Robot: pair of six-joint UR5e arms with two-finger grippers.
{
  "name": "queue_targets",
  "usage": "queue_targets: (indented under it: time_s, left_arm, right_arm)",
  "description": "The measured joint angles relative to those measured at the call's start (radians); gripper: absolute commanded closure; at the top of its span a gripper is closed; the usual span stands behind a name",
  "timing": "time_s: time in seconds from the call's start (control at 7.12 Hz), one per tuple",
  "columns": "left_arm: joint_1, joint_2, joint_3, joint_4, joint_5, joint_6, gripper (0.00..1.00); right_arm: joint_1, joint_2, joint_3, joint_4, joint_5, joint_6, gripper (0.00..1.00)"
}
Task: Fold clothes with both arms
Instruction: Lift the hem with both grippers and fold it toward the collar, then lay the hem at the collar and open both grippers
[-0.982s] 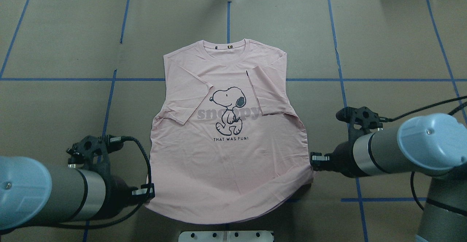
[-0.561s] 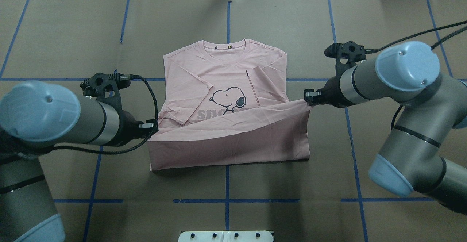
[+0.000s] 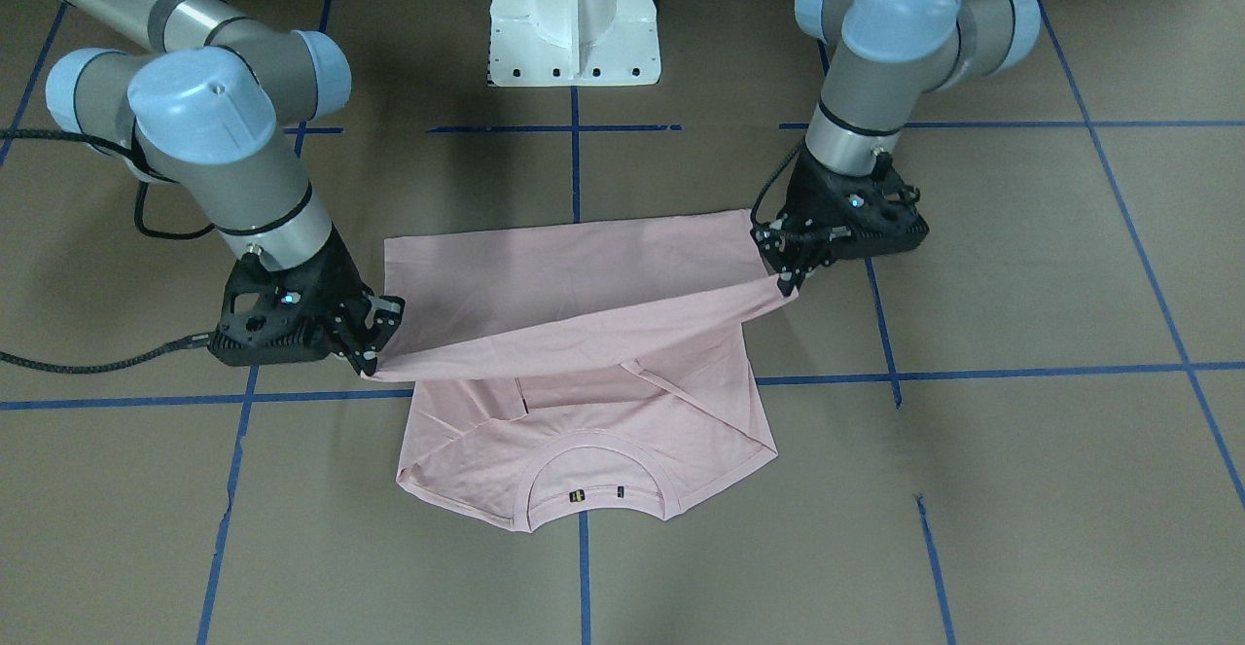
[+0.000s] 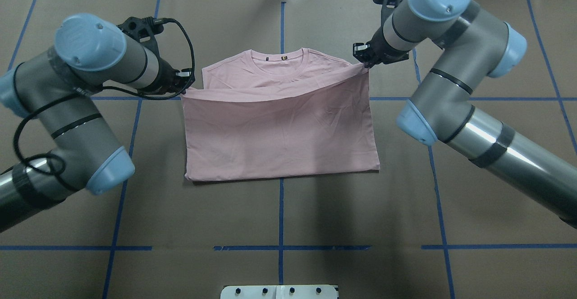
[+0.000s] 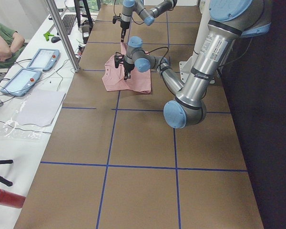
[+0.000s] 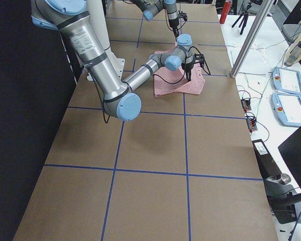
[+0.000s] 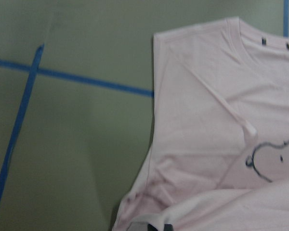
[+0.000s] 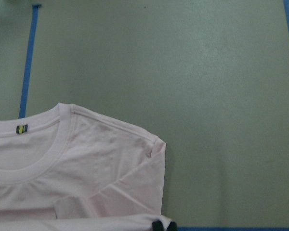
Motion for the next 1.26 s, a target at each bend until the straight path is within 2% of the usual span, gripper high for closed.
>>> queue_targets:
  time_s: [0.28, 0.56, 1.12, 1.26]
  left_arm:
    - [-0.039, -0.065, 0.234, -0.181, 0.000, 0.001, 1.00]
    - [-0.048, -0.091, 0.357, -0.282, 0.006, 0.000, 1.00]
    - [-0.050, -0.138, 0.419, -0.308, 0.010, -0.006, 1.00]
    - [-0.050, -0.147, 0.428, -0.308, 0.010, -0.006, 1.00]
  right_arm:
    - [0.022, 0.061, -0.190, 0.144, 0.003, -0.002, 1.00]
    - [0.034, 0.087, -0.319, 0.248, 0.004, -0.003, 1.00]
    - [0.041, 0.132, -0.383, 0.272, 0.000, -0.003, 1.00]
    - [0.042, 0.138, -0.387, 0.272, -0.001, -0.003, 0.86]
